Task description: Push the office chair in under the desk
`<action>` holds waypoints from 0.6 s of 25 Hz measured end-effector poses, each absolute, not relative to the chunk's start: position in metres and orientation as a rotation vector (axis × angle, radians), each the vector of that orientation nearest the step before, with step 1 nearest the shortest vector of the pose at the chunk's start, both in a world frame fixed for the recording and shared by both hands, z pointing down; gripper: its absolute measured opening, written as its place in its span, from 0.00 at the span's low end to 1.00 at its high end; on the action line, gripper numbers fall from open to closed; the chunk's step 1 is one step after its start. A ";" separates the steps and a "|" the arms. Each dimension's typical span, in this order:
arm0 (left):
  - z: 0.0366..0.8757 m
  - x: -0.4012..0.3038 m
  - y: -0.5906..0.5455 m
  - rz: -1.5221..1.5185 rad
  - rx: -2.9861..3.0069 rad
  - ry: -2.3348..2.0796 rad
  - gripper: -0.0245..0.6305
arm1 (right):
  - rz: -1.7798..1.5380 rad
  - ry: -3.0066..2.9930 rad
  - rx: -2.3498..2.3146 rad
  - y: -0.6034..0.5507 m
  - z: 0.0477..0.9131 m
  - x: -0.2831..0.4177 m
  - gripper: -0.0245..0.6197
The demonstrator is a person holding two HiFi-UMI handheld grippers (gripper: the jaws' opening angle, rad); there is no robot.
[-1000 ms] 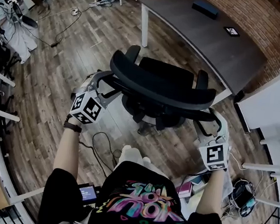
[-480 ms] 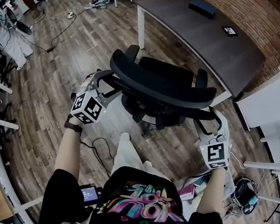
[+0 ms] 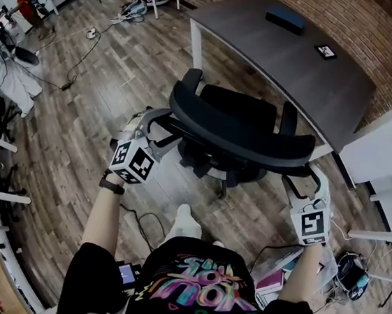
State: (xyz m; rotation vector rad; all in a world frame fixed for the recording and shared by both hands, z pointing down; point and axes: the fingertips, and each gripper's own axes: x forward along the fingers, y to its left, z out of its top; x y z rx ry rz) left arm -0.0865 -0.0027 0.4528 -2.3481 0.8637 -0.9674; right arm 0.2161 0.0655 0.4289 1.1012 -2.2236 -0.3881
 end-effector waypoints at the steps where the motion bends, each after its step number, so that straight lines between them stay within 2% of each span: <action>1: 0.453 -0.088 -0.012 -0.963 -2.348 0.852 0.48 | -0.383 -2.211 1.110 0.059 0.429 0.214 0.43; 9: 0.451 -0.106 -0.080 -0.900 -2.373 0.776 0.48 | -0.354 -2.170 1.221 0.007 0.428 0.192 0.44; 15: 0.450 -0.096 -0.123 -0.865 -2.364 0.757 0.48 | -0.349 -2.177 1.283 -0.033 0.427 0.202 0.45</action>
